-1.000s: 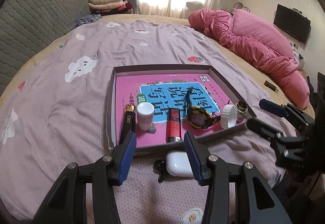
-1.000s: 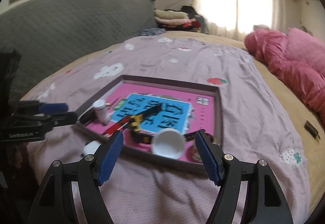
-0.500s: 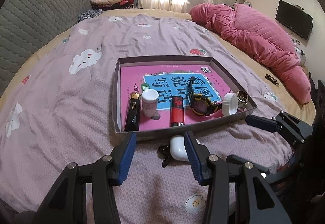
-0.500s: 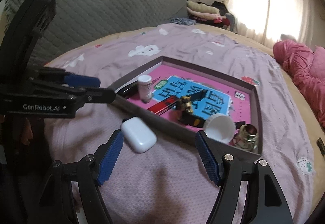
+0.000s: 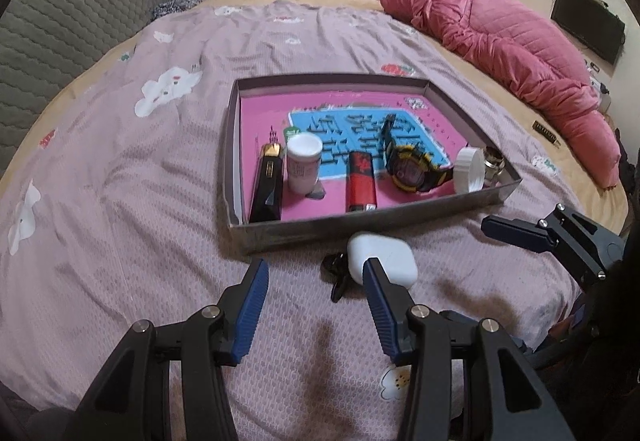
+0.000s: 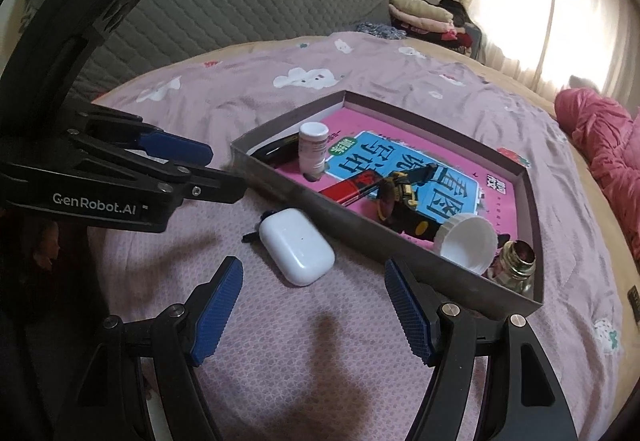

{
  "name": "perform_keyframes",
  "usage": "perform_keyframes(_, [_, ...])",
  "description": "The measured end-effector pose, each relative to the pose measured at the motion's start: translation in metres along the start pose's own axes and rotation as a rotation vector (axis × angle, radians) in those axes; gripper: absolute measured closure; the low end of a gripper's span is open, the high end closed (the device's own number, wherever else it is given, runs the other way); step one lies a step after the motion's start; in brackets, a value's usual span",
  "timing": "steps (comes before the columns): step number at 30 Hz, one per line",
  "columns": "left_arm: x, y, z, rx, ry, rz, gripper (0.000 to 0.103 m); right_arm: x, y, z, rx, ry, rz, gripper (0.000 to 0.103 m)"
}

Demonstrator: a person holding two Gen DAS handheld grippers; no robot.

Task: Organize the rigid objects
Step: 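Lift both tools out of the tray toward the white earbuds case on the bed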

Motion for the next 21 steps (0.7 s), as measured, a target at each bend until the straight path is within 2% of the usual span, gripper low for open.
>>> perform_keyframes(7, [0.014,0.01,-0.006,-0.021,0.07,0.015,0.054,0.019,0.007,-0.004,-0.031,0.036,-0.006,0.028])
perform_keyframes(13, [0.02,0.015,-0.009,-0.035,0.1,-0.007,0.054,0.038,0.015,-0.008,-0.089,0.053,-0.073,0.028])
perform_keyframes(21, [0.025,0.012,-0.009,-0.024,0.12,-0.031,0.054,0.058,0.024,-0.005,-0.148,0.035,-0.144,0.028])
Point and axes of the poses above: each gripper's, at about its wrist camera, not at the fingertips, and x roughly the way its jaws point, y to its left, z to its top, the point moved 3 cm from there along x, roughly the way its jaws point, and after that the axes turned 2 degrees about y, right-handed, at the moved point
